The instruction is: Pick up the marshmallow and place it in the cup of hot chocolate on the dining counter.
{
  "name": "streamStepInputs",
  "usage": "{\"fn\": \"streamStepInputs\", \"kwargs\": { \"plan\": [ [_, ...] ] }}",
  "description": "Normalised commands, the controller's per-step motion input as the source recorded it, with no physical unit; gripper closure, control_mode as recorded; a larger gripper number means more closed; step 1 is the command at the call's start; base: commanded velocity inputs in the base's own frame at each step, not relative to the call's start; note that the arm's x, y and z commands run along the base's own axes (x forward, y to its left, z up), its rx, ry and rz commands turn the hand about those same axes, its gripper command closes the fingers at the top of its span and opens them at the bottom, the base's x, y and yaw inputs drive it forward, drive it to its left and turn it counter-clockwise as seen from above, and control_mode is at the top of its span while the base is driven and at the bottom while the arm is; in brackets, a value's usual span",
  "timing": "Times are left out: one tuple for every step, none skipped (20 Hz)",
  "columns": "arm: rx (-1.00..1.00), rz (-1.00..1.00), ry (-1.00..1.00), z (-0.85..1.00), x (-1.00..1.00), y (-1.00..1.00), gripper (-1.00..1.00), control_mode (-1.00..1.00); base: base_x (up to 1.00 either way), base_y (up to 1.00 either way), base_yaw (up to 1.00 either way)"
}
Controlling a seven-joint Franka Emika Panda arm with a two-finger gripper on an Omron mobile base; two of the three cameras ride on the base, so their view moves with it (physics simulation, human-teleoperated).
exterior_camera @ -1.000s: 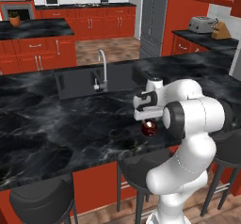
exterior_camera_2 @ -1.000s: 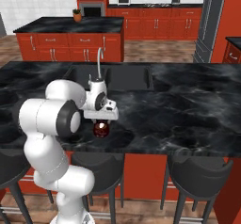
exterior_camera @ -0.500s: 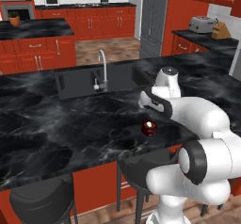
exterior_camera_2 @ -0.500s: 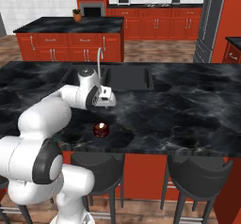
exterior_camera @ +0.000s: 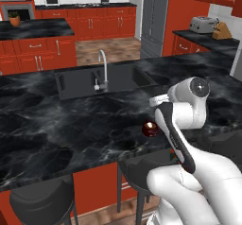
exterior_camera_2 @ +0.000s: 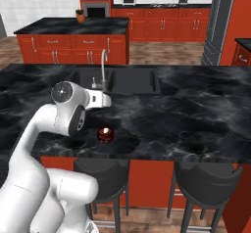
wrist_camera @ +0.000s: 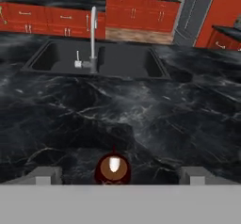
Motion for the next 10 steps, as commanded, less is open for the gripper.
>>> {"fn": "streamStepInputs", "kwargs": {
  "plan": [
    [0.00, 0.00, -0.32, 1.00, -1.00, 0.06, -1.00, -1.00, 0.00, 0.00, 0.00],
    [0.00, 0.00, -0.27, 1.00, -0.92, 0.03, -1.00, -1.00, 0.00, 0.00, 0.00],
    [0.00, 0.00, -0.26, 1.00, -0.94, 0.01, -1.00, -1.00, 0.00, 0.00, 0.00],
    [0.00, 0.00, -0.21, 1.00, -0.96, 0.06, -1.00, -1.00, 0.00, 0.00, 0.00],
    [0.00, 0.00, -0.15, 1.00, -0.94, 0.05, -1.00, -1.00, 0.00, 0.00, 0.00],
    [0.00, 0.02, -0.11, 1.00, -0.99, 0.06, -1.00, -1.00, 0.00, 0.00, 0.00],
    [0.00, 0.04, -0.04, 1.00, -1.00, 0.08, -1.00, -1.00, 0.00, 0.00, 0.00],
    [0.00, 0.05, 0.00, 1.00, -1.00, 0.09, -1.00, -1.00, 0.00, 0.00, 0.00],
    [0.00, 0.06, 0.00, 0.99, -1.00, 0.07, -1.00, -1.00, 0.00, 0.00, 0.00],
    [0.00, 0.07, 0.00, 0.89, -1.00, 0.05, -1.00, -1.00, 0.00, 0.00, 0.00]
  ]
}}
